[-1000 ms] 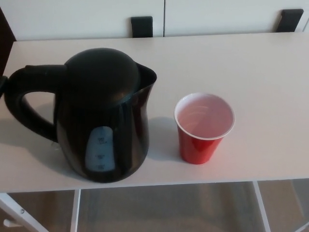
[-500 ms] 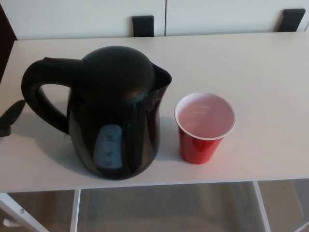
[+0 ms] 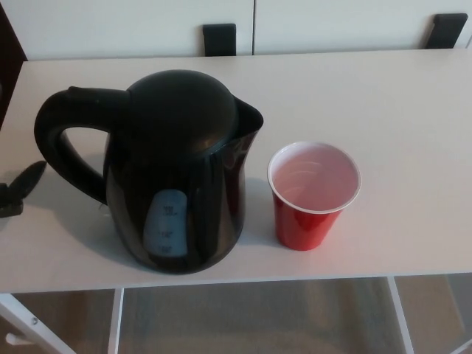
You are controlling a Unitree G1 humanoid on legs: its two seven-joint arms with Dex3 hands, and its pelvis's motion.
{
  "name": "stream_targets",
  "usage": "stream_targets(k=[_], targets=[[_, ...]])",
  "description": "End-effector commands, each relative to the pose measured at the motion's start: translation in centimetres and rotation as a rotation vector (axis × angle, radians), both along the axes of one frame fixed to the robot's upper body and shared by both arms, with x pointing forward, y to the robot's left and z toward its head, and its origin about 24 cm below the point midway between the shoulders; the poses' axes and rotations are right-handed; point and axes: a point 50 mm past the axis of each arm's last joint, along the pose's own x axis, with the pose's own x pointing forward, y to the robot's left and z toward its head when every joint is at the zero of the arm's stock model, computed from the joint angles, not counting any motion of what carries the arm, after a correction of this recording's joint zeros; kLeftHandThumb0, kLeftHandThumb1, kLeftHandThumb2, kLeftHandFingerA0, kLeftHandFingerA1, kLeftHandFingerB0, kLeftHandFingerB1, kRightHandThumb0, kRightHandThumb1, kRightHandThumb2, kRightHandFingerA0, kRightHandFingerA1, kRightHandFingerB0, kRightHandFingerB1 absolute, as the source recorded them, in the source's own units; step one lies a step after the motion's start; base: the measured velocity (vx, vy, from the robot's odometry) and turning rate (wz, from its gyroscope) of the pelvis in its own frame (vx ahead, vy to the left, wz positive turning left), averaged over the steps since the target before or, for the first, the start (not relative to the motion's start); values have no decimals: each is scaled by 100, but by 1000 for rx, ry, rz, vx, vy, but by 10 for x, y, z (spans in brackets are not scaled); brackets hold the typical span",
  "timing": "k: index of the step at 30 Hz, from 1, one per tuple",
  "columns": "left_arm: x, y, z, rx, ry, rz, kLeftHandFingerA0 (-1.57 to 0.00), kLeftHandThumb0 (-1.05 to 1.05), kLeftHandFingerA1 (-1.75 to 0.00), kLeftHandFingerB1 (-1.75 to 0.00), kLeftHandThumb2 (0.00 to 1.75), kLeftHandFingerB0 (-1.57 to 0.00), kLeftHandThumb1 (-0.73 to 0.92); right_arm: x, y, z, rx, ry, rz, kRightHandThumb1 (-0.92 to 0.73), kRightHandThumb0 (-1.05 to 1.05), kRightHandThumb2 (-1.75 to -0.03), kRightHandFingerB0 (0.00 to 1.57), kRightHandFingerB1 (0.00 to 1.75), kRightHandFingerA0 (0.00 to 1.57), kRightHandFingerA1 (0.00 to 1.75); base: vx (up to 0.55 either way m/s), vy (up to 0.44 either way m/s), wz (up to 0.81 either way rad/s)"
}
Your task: The robot walk towards a table in front and uses its left hand to pick up the pot from the base and pour water to the cup on the right hand side
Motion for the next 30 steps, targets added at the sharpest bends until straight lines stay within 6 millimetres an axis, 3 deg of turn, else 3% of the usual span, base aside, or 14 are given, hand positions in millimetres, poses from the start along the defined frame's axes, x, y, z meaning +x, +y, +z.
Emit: stream_targets(k=[1,6,15,22,23,24,27,28,30], targets=[[-12,6,5,30,-16,-41,0,-24,-47,-48,90,0,39,1,-5,2,-15,-1,-10,-37,-6,-84,25,52,38,60,0,0,0],[-33,18,1,-5,8,-70,-1,-22,-48,-48,90,0,41,4,-4,3,-21,-7,4,-39,-7,-85,23,52,35,59,0,0,0],[-49,23,-4,-48,35,-112,-1,-20,-49,-48,90,0,43,5,-5,3,-21,-10,13,-38,-9,-84,24,52,37,59,0,0,0],[-44,9,-1,-53,27,-148,0,-21,-48,-48,90,0,42,7,-1,6,-19,-31,14,-42,-8,-87,24,52,38,60,0,0,0],[-43,7,-1,-53,23,-152,0,-22,-48,-48,90,0,41,7,-1,6,-27,-28,21,-58,-12,-56,38,39,50,47,0,0,0],[-41,5,0,-53,17,-157,0,-22,-48,-48,89,0,40,7,-1,6,-39,-22,27,-39,-9,-85,26,53,40,60,0,0,0],[-40,4,0,-55,14,-159,0,-22,-48,-48,89,0,40,7,-1,7,-39,-19,24,-39,-9,-85,26,53,40,60,0,0,0],[-31,-3,2,-76,2,-167,-16,-41,-34,-31,61,-11,43,10,-2,6,-39,-14,7,-56,-13,-57,38,40,50,48,0,0,0],[-27,-6,3,-84,-3,-171,-16,-41,-34,-31,61,-11,43,12,-2,5,-39,-11,0,-56,-13,-57,38,40,50,48,0,0,0]])
